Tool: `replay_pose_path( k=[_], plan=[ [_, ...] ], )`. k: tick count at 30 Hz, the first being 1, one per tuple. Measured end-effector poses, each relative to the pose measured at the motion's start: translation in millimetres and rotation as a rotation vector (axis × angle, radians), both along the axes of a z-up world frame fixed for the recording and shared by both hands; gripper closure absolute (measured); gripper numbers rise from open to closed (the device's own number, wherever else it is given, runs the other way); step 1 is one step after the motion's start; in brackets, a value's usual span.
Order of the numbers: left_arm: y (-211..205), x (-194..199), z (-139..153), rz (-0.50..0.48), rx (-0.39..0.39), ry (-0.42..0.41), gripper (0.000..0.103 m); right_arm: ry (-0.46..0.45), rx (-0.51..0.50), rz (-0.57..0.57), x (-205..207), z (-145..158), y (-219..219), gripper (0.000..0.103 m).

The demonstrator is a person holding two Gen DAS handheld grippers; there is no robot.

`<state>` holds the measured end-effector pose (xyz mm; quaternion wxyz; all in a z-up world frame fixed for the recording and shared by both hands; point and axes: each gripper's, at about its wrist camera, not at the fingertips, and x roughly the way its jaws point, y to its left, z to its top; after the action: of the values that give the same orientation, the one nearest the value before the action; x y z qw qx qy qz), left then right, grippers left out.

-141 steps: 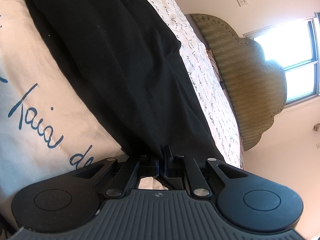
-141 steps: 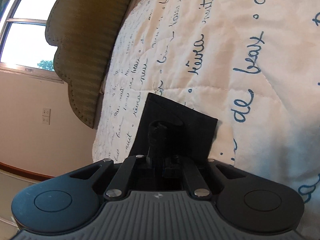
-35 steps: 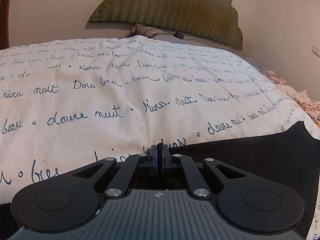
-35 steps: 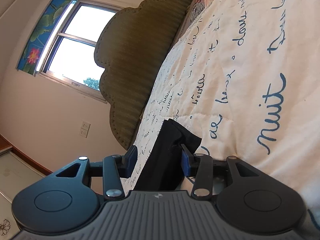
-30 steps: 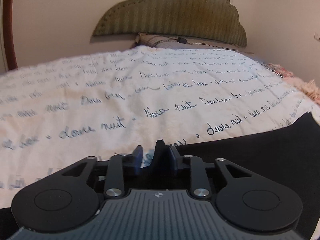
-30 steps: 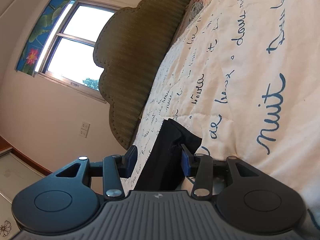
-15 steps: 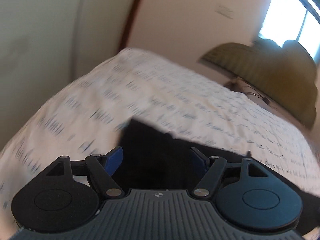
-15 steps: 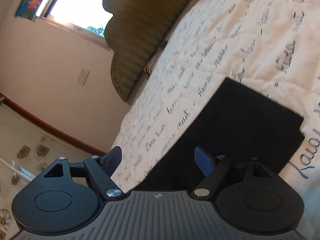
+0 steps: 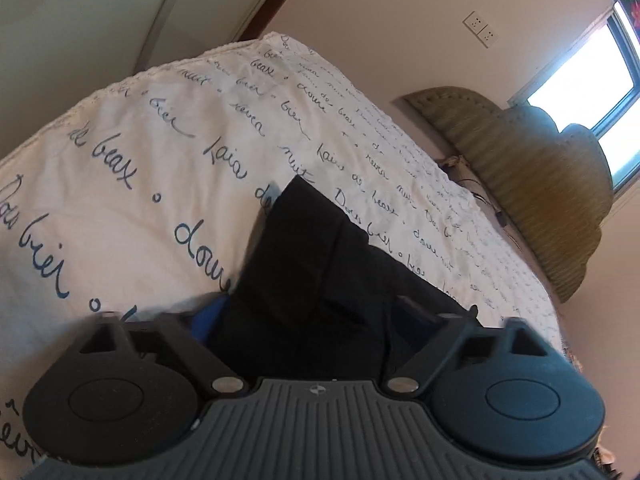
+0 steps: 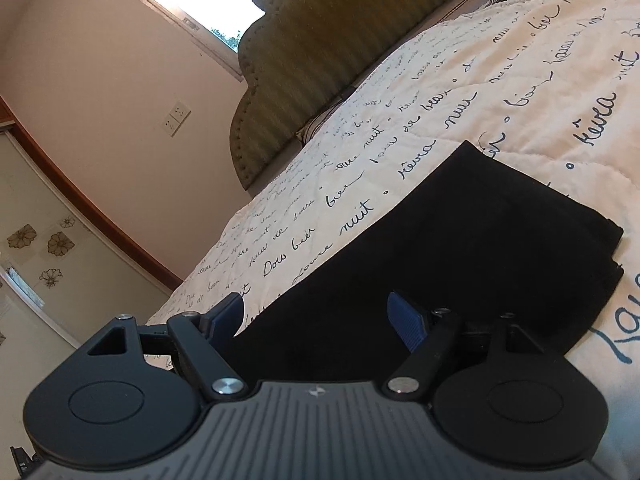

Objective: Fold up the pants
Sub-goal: 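Lay the hem down with the right tool and open it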

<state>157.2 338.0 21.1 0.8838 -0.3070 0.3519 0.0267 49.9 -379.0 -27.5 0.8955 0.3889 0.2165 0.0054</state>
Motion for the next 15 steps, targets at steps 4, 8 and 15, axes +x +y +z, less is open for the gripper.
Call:
replay_pose_path(
  k=[4,8,15],
  plan=[
    [-21,-1,14,-0.034,0.249,0.043,0.083,0.004,-0.009,-0.001,2,0,1,0.024],
    [-35,-10,35,-0.045,0.384,0.024,0.086,0.002,-0.009,0.000,2,0,1,0.024],
    [-43,-5,2,0.011,0.479,0.067,0.064,-0.007,0.001,0.001,2,-1,-1,0.024]
  ],
)
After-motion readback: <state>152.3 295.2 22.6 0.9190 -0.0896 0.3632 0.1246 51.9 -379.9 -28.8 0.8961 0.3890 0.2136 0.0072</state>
